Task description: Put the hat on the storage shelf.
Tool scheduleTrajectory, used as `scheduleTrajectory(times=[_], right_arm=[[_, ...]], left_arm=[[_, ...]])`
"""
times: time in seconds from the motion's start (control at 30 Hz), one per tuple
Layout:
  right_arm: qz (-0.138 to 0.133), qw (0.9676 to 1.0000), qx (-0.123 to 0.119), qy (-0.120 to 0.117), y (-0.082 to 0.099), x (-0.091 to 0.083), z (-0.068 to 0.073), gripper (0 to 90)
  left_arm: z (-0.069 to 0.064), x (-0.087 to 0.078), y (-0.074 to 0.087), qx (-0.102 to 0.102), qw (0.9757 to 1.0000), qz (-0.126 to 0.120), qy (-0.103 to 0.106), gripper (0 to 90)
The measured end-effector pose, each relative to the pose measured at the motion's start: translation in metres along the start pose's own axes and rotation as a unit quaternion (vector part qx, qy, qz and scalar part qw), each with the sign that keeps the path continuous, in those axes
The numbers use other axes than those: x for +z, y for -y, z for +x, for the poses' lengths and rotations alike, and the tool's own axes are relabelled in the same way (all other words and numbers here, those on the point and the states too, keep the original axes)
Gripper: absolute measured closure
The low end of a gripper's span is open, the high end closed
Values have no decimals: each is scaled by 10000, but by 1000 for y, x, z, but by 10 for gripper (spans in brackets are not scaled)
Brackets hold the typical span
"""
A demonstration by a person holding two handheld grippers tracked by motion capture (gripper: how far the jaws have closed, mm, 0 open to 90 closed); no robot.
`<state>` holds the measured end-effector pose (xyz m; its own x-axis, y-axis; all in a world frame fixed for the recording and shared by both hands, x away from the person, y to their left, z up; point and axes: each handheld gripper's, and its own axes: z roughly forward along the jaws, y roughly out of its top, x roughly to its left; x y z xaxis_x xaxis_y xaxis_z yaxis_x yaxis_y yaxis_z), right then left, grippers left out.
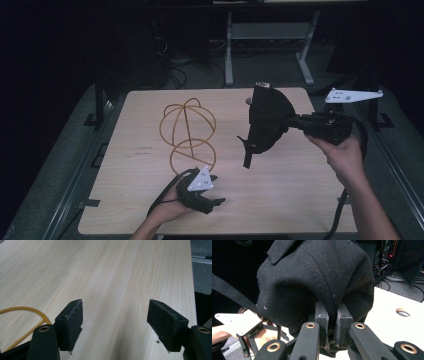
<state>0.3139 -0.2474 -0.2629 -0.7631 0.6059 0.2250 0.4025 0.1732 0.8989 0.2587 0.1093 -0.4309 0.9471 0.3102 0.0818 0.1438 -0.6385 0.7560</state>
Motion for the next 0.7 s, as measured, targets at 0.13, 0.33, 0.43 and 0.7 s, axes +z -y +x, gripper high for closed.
scheduleTrajectory(times=[0.13, 0.33, 0.43, 0.7], right_arm=[[-5, 10000, -79, -59, -10, 4, 3, 826], [2, 9997, -194, -134, -26, 13, 10, 826], [16, 9995, -247, -177, -33, 19, 14, 826], [5, 9988, -374, -305, -50, 35, 21, 827]], left_arm=[[-2, 1, 0, 52, 10000, 73, 13, 284], [-1, 1, 2, 36, 10000, 60, 1, 284], [0, 2, 2, 13, 10000, 22, -22, 284], [-1, 3, 4, -48, 10000, 33, 10, 285]])
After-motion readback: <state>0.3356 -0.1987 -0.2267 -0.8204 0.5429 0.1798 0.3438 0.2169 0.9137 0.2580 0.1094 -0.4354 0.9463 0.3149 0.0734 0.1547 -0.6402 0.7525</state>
